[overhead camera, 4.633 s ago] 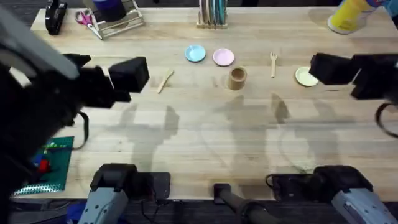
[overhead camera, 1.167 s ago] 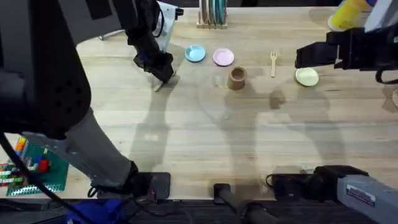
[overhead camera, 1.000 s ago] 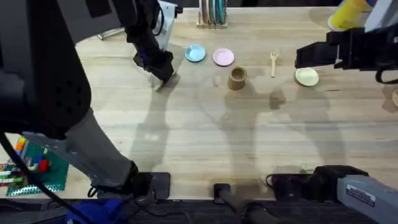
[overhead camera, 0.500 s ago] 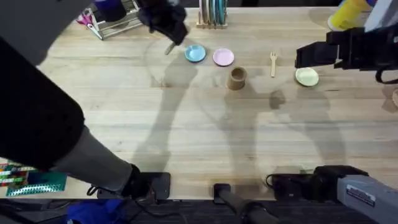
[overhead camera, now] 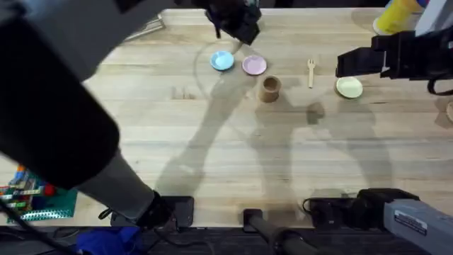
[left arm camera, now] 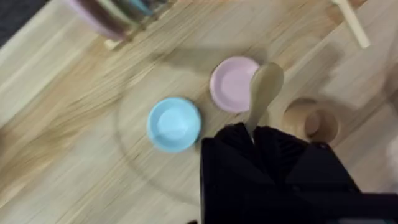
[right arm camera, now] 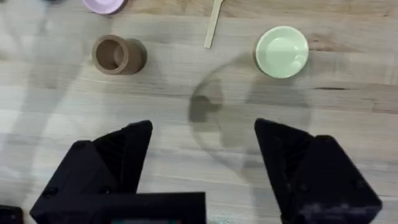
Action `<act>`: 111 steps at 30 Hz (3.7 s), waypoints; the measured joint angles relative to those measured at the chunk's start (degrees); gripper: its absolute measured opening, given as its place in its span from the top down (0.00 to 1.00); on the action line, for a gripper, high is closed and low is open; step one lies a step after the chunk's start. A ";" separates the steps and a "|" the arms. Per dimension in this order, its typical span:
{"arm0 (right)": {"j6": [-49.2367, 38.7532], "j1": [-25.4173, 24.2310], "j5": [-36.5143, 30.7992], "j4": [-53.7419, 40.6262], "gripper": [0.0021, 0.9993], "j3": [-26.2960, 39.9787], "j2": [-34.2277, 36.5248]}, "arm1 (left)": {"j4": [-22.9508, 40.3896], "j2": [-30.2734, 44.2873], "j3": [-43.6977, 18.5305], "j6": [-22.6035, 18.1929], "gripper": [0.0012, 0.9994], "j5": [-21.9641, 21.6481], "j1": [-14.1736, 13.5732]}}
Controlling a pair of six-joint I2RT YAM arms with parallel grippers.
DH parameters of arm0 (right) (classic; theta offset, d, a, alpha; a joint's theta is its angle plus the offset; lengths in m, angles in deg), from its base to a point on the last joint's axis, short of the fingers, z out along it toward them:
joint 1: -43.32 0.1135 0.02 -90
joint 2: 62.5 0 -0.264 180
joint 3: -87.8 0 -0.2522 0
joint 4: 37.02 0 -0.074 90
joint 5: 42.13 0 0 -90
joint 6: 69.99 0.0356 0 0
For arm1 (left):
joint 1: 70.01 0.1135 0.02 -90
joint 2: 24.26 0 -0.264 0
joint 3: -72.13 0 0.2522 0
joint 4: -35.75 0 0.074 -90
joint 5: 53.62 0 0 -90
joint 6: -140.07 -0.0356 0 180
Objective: Pick up a utensil and set it on the pink plate, then put the other utensil in the container.
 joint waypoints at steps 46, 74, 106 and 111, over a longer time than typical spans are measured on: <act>0.00 0.00 0.00 -0.09 0.00 0.00 0.00 | -10.75 16.52 -0.02 7.83 0.41 7.43 -0.64; -0.01 0.00 0.00 -0.15 0.00 0.00 0.00 | 17.70 14.50 -19.82 1.85 0.00 7.46 2.53; -0.01 0.00 0.01 2.34 0.00 0.02 0.00 | 29.26 -19.83 17.85 -48.19 0.00 39.48 31.96; 0.17 0.00 -0.05 3.24 0.00 0.02 0.00 | 26.37 -19.83 19.18 -60.98 0.00 43.25 35.68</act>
